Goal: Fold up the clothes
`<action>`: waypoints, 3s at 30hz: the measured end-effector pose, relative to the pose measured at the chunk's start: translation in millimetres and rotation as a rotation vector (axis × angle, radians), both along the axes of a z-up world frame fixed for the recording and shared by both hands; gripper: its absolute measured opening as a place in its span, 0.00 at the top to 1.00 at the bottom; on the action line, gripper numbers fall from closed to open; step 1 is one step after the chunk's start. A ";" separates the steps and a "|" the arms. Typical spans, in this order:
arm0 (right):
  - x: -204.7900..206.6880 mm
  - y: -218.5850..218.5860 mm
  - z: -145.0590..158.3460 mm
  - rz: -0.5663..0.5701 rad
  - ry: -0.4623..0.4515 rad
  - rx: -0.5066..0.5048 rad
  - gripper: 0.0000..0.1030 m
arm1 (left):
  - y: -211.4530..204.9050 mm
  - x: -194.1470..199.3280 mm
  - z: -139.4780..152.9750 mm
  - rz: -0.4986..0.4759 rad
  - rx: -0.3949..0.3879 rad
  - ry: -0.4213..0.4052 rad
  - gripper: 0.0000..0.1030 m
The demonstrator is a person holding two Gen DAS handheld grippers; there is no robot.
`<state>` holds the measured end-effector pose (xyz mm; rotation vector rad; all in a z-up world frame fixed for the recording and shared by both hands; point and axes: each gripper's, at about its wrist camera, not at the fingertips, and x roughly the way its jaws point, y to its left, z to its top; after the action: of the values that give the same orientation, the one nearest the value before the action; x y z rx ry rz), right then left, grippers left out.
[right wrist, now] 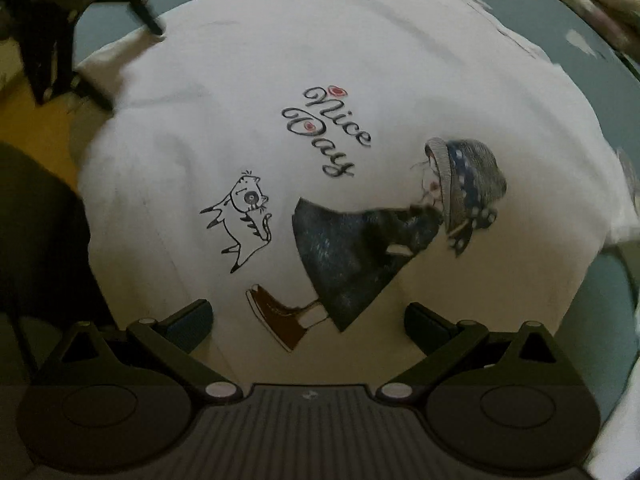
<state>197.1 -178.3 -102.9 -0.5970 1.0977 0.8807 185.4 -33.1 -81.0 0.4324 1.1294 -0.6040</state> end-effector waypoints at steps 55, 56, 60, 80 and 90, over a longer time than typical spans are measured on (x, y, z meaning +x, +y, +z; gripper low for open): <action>71.6 15.1 -41.9 -0.031 -0.118 0.071 0.00 | 65.5 -25.2 18.6 0.052 -0.025 0.265 0.06; 65.3 11.6 -38.7 -0.032 -0.119 0.071 0.00 | 61.3 -26.3 13.1 0.040 -0.034 0.288 0.06; 60.3 9.7 -33.8 -0.025 -0.103 0.057 0.00 | 69.3 -39.9 5.5 0.047 0.002 0.351 0.05; 117.0 20.3 7.3 -0.278 -0.115 0.151 0.00 | 44.1 141.2 19.0 0.344 -0.225 -0.042 0.06; 120.6 -22.1 -26.3 -0.452 -0.098 0.096 0.00 | 66.6 130.5 -9.1 0.289 -0.078 -0.017 0.04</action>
<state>317.7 -200.3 -129.1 -0.2898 1.0402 0.5021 315.9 33.5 -90.0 0.2011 1.1227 -0.3889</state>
